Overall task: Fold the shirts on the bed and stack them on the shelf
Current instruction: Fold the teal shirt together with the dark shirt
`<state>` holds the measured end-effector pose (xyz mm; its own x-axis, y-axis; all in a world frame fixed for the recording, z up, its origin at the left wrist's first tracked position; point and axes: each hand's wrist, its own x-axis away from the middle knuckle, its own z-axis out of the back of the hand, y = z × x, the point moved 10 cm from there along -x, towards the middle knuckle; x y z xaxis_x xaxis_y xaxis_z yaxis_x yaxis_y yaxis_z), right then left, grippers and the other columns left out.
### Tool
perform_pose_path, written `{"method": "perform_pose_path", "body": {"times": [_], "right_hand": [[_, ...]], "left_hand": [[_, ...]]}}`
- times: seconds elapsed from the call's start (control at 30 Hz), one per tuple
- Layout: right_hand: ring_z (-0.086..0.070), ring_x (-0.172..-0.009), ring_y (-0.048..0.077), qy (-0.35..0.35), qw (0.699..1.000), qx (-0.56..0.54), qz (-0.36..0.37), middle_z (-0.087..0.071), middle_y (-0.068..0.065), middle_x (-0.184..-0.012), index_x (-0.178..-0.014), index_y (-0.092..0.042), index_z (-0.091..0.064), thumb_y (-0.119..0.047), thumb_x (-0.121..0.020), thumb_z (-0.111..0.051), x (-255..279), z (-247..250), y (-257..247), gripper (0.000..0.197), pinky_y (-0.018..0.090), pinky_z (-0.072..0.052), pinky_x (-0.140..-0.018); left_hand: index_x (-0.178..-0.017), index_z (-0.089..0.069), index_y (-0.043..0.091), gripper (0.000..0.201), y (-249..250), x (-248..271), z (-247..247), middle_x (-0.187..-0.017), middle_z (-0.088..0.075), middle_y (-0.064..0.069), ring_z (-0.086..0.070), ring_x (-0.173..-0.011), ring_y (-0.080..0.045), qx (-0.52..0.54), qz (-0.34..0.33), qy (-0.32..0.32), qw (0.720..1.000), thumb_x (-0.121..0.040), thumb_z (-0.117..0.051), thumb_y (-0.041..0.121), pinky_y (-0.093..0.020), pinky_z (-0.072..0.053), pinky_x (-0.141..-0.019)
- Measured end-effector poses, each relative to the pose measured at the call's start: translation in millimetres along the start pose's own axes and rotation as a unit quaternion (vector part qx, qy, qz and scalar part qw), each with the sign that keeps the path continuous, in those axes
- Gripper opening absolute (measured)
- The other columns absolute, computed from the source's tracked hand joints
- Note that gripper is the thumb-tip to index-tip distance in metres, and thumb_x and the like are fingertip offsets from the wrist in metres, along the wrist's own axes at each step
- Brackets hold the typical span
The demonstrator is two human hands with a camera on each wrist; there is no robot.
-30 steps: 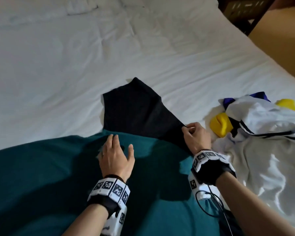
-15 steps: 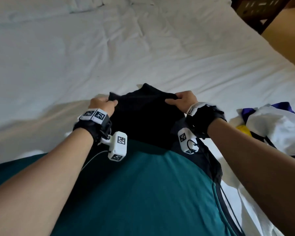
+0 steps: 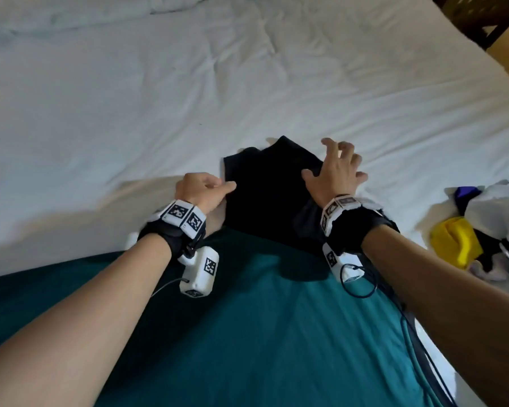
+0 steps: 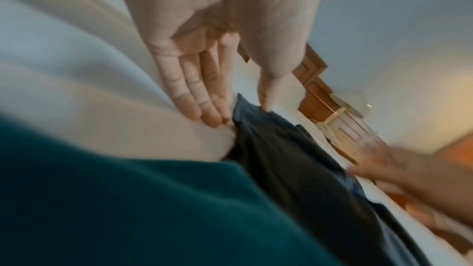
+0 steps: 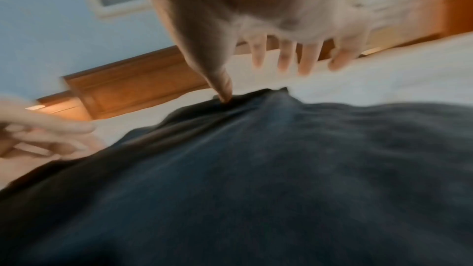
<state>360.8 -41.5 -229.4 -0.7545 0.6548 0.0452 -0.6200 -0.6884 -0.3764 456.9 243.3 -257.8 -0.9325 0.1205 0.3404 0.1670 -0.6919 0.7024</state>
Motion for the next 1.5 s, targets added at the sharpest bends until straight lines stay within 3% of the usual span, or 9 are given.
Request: {"method": "perform_pose_path", "body": {"times": [0.07, 0.17, 0.37, 0.53, 0.73, 1.03, 1.17, 1.3, 1.5], "right_hand": [[-0.042, -0.117, 0.028, 0.05, 0.99, -0.034, 0.129, -0.05, 0.0, -0.126, -0.127, -0.026, -0.052, -0.03, -0.078, -0.065, 41.1, 4.7, -58.4, 0.05, 0.046, -0.036, -0.092], [-0.049, -0.109, 0.022, -0.132, 0.948, -0.074, 0.28, -0.064, -0.007, -0.108, -0.113, -0.027, -0.065, -0.033, -0.086, -0.063, 110.0, -48.6, -138.2, 0.028, 0.044, -0.037, -0.093], [-0.042, -0.111, 0.016, -0.326, 0.879, 0.077, 0.341, -0.062, -0.006, -0.1, -0.103, -0.034, -0.063, -0.072, -0.077, -0.057, 175.9, -124.4, -203.2, 0.046, 0.048, -0.023, -0.099], [-0.054, -0.106, 0.022, -0.295, 0.904, 0.085, 0.298, -0.054, -0.007, -0.087, -0.087, -0.029, -0.065, -0.043, -0.085, -0.064, 164.6, -124.2, -214.5, 0.014, 0.051, -0.024, -0.102], [-0.049, -0.096, 0.02, -0.259, 0.912, 0.089, 0.306, -0.056, -0.006, -0.086, -0.08, -0.03, -0.054, -0.06, -0.078, -0.062, 183.2, -132.2, -223.7, 0.031, 0.047, -0.028, -0.094], [-0.044, -0.121, 0.025, -0.219, 0.938, 0.085, 0.256, -0.054, 0.0, -0.126, -0.112, -0.028, -0.057, -0.033, -0.09, -0.059, 197.7, -139.8, -247.0, 0.022, 0.047, -0.027, -0.094], [0.011, -0.148, 0.019, -0.212, 0.924, 0.049, 0.315, 0.003, -0.006, -0.161, -0.153, -0.026, -0.012, -0.038, -0.097, -0.046, 281.6, -143.6, -247.7, 0.066, 0.064, 0.006, -0.111], [0.012, -0.148, 0.016, -0.208, 0.896, 0.112, 0.376, 0.001, -0.002, -0.163, -0.155, -0.021, -0.006, -0.042, -0.095, -0.027, 352.4, -173.6, -215.7, 0.067, 0.062, 0.009, -0.112], [0.012, -0.148, 0.013, -0.174, 0.912, 0.133, 0.347, 0.002, -0.003, -0.163, -0.155, -0.021, -0.008, -0.055, -0.093, -0.017, 342.5, -179.0, -208.2, 0.071, 0.051, 0.02, -0.113]], "left_hand": [[-0.074, -0.074, 0.026, 0.02, -17.3, 19.0, 12.6, -0.077, -0.073, 0.01, -0.069, -0.08, -0.013, -0.08, -0.017, -0.044, 0.996, -0.069, -0.075, 0.045, -0.029, -0.056, -0.081], [-0.072, -0.07, 0.03, 0.034, -54.1, 44.4, 36.9, -0.08, -0.07, 0.012, -0.066, -0.082, -0.014, -0.205, -0.017, -0.14, 0.969, -0.056, -0.062, 0.06, -0.033, -0.055, -0.081], [-0.095, -0.067, 0.027, 0.023, -116.0, 58.3, 93.0, -0.088, -0.063, 0.0, -0.061, -0.085, -0.023, -0.406, -0.025, -0.238, 0.882, -0.078, -0.07, 0.042, -0.032, -0.051, -0.074], [-0.08, -0.062, 0.04, 0.01, -134.3, 44.4, 124.3, -0.087, -0.066, 0.003, -0.061, -0.085, -0.024, -0.31, -0.06, -0.161, 0.935, -0.084, -0.071, 0.044, -0.037, -0.052, -0.08], [-0.086, -0.072, 0.03, 0.029, -181.7, 54.4, 167.0, -0.083, -0.069, 0.005, -0.064, -0.082, -0.021, -0.309, -0.009, -0.163, 0.937, -0.064, -0.067, 0.048, -0.034, -0.055, -0.077], [-0.09, -0.07, 0.025, 0.012, -236.9, 43.2, 253.9, -0.093, -0.068, -0.002, -0.063, -0.098, -0.032, -0.289, -0.04, -0.044, 0.955, -0.083, -0.074, 0.034, -0.04, -0.051, -0.084], [-0.149, -0.03, 0.016, 0.065, -207.5, 104.7, 207.0, -0.155, -0.025, -0.009, -0.02, -0.145, -0.029, -0.344, -0.097, 0.063, 0.932, -0.095, -0.046, 0.05, -0.051, -0.02, -0.115], [-0.155, 0.001, 0.026, 0.075, -200.5, 178.1, 92.2, -0.16, 0.019, 0.007, 0.018, -0.148, -0.015, -0.311, -0.144, -0.097, 0.934, -0.089, -0.007, 0.06, -0.053, 0.005, -0.119], [-0.151, 0.02, 0.033, 0.064, -317.9, 131.2, 220.5, -0.157, 0.031, 0.007, 0.026, -0.145, -0.016, -0.376, 0.077, -0.009, 0.923, -0.098, -0.006, 0.059, -0.052, 0.013, -0.117]]}}
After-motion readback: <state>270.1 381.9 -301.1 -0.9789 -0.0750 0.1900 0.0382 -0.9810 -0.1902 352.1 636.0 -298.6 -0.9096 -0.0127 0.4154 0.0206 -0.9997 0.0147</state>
